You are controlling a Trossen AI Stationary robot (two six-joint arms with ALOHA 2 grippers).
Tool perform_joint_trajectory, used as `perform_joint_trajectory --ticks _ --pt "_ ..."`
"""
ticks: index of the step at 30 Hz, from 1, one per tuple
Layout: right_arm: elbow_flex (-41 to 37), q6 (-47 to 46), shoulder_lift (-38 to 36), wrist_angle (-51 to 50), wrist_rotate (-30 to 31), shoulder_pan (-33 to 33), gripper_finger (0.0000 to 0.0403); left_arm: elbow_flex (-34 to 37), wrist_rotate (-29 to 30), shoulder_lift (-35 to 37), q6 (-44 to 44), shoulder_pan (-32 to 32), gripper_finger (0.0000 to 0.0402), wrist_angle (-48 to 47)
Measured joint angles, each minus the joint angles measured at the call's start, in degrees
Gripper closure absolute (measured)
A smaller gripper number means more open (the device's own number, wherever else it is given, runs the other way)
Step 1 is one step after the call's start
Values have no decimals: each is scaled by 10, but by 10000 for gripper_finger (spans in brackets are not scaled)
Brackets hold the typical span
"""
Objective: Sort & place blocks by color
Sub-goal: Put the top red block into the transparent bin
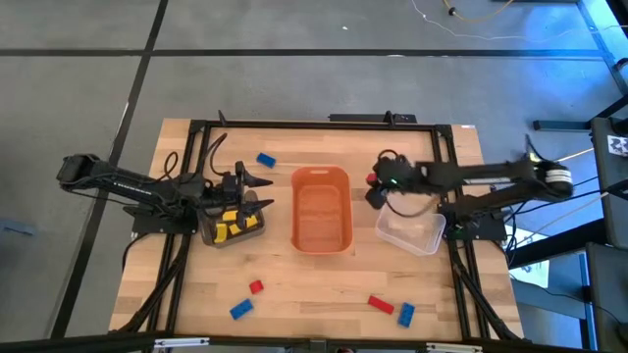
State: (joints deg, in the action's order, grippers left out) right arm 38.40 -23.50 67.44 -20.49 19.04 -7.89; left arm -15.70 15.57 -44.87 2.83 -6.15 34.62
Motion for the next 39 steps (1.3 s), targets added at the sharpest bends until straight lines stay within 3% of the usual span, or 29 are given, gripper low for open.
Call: perform_joint_trajectory --ticks 5,10,39 --pt "-45 40 -68 226 67 88 273 0 0 0 0 0 158 9" --pt "-53 105 -76 357 69 126 273 0 0 0 -19 0 158 11" --pt "-54 131 -67 379 62 137 273 0 0 0 -19 0 158 3"
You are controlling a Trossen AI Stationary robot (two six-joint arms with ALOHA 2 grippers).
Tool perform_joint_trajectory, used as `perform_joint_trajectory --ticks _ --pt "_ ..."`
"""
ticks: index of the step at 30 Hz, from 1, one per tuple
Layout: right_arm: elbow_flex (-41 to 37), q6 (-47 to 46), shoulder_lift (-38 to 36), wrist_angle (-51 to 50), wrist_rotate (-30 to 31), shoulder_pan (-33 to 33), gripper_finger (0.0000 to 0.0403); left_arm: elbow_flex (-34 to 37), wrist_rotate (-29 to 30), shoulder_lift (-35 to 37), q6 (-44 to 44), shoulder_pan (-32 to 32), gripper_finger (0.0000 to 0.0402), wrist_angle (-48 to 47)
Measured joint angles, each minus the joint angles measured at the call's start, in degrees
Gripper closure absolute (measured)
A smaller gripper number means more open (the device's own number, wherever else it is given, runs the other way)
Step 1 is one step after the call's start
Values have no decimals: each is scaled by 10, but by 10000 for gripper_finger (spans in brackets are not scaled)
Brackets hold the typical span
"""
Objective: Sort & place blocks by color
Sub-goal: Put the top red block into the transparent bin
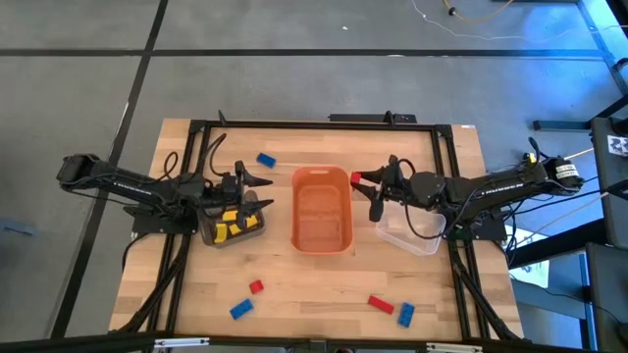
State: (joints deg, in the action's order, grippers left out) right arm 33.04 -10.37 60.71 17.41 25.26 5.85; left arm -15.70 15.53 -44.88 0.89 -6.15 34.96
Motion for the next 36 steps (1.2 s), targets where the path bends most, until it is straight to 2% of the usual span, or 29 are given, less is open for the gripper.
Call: perform_joint_trajectory --ticks 3,5,7,9,13,16,20,24,28,36 --pt "1 -18 0 -3 -51 3 273 0 0 0 0 0 158 0" --pt "19 -30 0 -42 -68 19 273 0 0 0 0 0 158 0" --pt "52 -48 0 -124 -54 43 273 0 0 0 0 0 158 0" --pt "89 -85 3 -241 -11 72 273 0 0 0 -1 0 158 0" --pt "149 -212 21 -467 49 127 273 0 0 0 -1 0 158 0" --pt "165 -336 41 -607 62 155 273 0 0 0 -1 0 158 0" --pt "152 -465 68 -708 47 170 273 0 0 0 0 0 158 0" --pt "123 -537 102 -737 22 169 273 0 0 0 1 0 158 -8" --pt "91 -558 133 -723 1 158 273 0 0 0 1 0 158 -11" --pt "47 -481 172 -625 -73 121 273 0 0 0 1 0 158 -11"
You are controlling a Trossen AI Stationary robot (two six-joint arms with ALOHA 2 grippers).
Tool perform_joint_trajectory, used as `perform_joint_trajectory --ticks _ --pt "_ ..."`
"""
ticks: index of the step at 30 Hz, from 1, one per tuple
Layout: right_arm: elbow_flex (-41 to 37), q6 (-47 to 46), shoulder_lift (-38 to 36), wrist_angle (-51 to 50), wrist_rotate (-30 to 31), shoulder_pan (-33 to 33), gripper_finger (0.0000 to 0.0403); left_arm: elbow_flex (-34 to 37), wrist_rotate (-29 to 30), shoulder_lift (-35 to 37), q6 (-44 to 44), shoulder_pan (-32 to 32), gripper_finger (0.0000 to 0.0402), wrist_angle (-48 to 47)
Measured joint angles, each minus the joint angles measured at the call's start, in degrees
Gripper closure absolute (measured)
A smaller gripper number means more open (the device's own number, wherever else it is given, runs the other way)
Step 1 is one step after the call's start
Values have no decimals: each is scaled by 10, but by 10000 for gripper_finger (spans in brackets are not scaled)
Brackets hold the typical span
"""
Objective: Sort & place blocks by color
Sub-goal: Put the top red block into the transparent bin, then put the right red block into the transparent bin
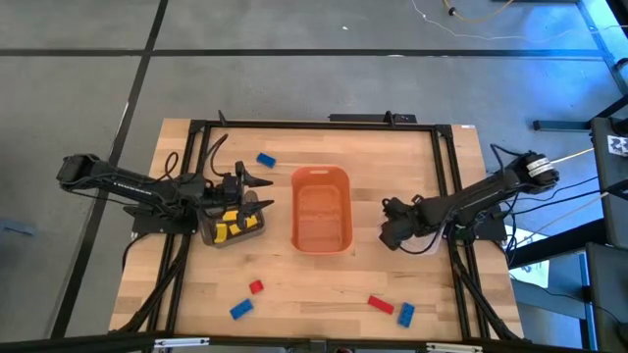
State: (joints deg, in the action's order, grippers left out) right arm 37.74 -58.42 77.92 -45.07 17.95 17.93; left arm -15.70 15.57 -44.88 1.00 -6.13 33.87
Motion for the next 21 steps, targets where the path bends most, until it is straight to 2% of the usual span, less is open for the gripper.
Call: perform_joint_trajectory --ticks 7,11,15,19,21 --pt "0 50 2 17 -18 -19 263 0 0 0 0 0 158 -1" --pt "0 70 2 16 -57 -30 175 0 0 0 0 0 158 -5" --pt "0 98 2 13 -71 -40 99 0 0 0 0 0 158 -6" --pt "25 123 1 -40 -67 -44 67 0 0 0 0 0 158 -6" --pt "48 125 -3 -87 -39 -43 63 0 0 0 0 0 158 -6"
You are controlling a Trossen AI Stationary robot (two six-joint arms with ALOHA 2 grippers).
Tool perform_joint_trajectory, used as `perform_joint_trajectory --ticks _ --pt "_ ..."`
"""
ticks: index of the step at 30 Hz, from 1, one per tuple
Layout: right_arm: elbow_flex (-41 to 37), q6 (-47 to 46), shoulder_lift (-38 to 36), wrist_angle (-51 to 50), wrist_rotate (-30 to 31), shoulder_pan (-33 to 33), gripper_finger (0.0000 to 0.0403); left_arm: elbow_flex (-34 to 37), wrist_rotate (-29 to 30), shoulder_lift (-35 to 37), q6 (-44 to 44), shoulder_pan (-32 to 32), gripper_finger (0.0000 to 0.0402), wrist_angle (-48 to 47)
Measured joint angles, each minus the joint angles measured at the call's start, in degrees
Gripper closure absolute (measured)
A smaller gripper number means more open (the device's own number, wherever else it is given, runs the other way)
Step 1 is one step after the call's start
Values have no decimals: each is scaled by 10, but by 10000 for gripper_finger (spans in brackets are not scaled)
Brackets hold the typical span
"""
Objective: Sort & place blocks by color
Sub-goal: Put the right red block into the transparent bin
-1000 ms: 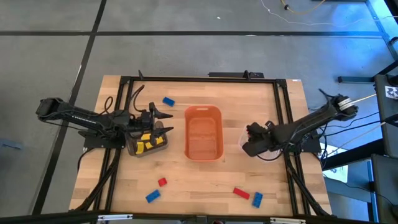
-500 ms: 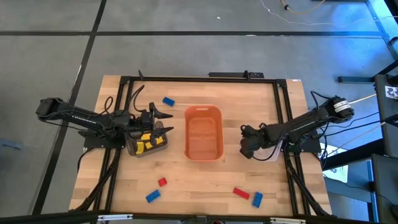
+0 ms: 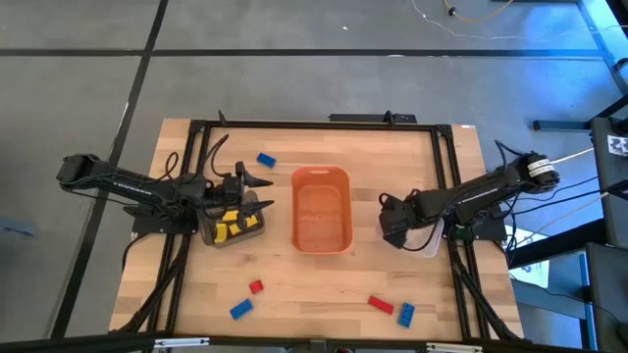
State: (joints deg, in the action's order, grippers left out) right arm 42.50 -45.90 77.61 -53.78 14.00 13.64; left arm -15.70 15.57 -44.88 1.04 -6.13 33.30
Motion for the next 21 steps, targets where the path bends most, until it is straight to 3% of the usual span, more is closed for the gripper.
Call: perform_joint_trajectory --ticks 4,8,15,21 --pt "45 -1 -21 -54 45 21 61 0 0 0 0 0 158 -1" --pt "58 -1 -57 -18 79 57 60 0 0 0 0 0 158 -4" --pt "57 63 -86 165 129 134 60 0 0 0 0 0 158 -9" --pt "57 247 -84 379 217 154 60 0 0 0 0 0 158 -5"
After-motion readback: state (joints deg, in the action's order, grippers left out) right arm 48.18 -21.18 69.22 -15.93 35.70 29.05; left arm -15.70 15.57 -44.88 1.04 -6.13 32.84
